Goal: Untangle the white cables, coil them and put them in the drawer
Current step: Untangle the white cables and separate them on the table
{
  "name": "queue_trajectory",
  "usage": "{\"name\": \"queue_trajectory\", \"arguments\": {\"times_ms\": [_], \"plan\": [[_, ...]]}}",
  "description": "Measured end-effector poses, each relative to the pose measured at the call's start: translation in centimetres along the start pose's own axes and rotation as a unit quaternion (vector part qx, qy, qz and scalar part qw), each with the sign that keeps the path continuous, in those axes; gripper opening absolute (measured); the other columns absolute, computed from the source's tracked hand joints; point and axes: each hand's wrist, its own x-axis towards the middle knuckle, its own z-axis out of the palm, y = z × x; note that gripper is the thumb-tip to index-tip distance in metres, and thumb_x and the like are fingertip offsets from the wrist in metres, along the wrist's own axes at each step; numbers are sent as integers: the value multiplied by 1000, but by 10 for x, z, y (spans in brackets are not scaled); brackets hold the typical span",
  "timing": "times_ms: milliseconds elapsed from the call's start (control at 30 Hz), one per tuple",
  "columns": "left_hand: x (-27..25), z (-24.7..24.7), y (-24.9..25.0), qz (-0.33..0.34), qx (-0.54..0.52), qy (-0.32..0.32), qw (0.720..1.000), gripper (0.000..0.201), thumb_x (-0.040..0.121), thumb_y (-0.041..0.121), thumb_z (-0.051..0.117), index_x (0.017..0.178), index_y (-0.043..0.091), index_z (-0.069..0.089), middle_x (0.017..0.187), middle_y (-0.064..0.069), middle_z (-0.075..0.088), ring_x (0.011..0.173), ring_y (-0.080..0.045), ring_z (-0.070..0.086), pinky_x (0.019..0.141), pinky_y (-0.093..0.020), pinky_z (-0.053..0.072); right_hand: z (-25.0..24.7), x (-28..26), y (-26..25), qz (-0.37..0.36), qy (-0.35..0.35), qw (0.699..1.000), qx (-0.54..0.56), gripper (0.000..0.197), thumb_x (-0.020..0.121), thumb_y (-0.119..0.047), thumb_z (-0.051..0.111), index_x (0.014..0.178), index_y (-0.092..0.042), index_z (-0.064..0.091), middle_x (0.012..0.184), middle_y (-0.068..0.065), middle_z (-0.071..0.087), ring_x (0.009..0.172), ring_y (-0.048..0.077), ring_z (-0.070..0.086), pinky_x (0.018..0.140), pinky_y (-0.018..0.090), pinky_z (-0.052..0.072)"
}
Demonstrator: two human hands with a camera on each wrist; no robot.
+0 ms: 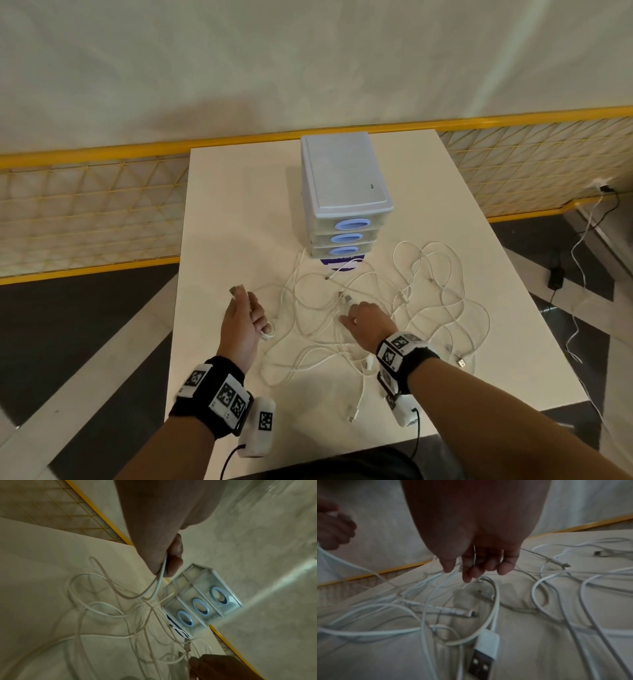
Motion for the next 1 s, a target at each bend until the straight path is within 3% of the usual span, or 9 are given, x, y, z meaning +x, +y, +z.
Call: {"name": "queue_trajectory", "arguments": {"times_ms": [200, 300, 367, 467, 567, 667, 767, 867, 1000], "plan": [[-5, 6, 3, 46, 68, -42, 996, 35, 102, 35, 31, 73, 16, 38, 53, 3, 34, 43, -11, 31, 50, -26, 33, -3, 6, -10, 45, -62, 995, 66, 32, 94, -30, 44, 101, -3, 59, 113, 17, 62, 108, 31, 55, 88, 34, 42], [-2, 6, 3, 66, 106, -44, 991, 34, 102, 32, 33, 72, 17, 36, 55, 5, 26, 45, -11, 24, 49, -28, 31, -4, -1, -10, 86, -52, 973, 210, 16, 92, -19, 39, 81, -10, 47, 92, 20, 66, 75, 29, 62, 72, 40, 52], [-2, 9, 4, 67, 120, -43, 990, 33, 102, 33, 33, 72, 17, 37, 54, 7, 24, 47, -11, 21, 48, -27, 28, -10, -14, -9, 118, -74, 942, 307, 15, 95, -18, 34, 88, -9, 43, 70, 14, 60, 51, 24, 56, 52, 36, 52], [-3, 16, 5, 68, 126, -48, 989, 33, 101, 33, 32, 73, 17, 39, 53, 8, 24, 45, -9, 22, 45, -25, 27, -30, -35, -6, 99, -99, 964, 227, 17, 96, -21, 36, 91, -13, 50, 62, 1, 48, 48, 15, 47, 39, 22, 40], [-2, 23, 5, 64, 125, -46, 989, 33, 101, 35, 34, 74, 16, 40, 54, 7, 23, 44, -9, 22, 44, -24, 27, -50, -48, -7, 10, -101, 989, 104, 26, 92, -23, 42, 75, -15, 60, 61, -9, 50, 57, 9, 50, 46, 15, 36], [-5, 28, 3, 50, 119, -45, 991, 31, 99, 36, 39, 75, 16, 41, 50, 9, 25, 42, -8, 23, 44, -24, 28, -63, -57, -24, -68, -17, 986, 154, 29, 95, -20, 40, 69, -19, 53, 63, -16, 48, 60, -2, 45, 55, 11, 34], [-13, 34, -1, 52, 128, -58, 989, 32, 95, 33, 51, 69, 18, 40, 45, 12, 28, 41, -8, 25, 47, -26, 29, -62, -57, -47, -116, 69, 951, 279, 26, 97, -20, 38, 73, -24, 48, 59, -9, 46, 53, 4, 43, 56, 17, 36], [-24, 43, -6, 59, 134, -82, 986, 29, 89, 33, 60, 67, 18, 50, 44, 10, 32, 40, -10, 30, 49, -27, 28, -52, -57, -71, -156, 98, 943, 278, 21, 98, -22, 40, 79, -19, 50, 58, -11, 46, 52, 2, 46, 56, 13, 35], [-32, 49, -8, 92, 135, -89, 982, 30, 92, 35, 56, 75, 10, 58, 58, -5, 48, 42, -13, 40, 46, -26, 32, -40, -60, -90, -183, 106, 929, 303, 23, 99, -21, 38, 95, -9, 57, 75, -7, 56, 60, -2, 48, 60, 9, 37]]}}
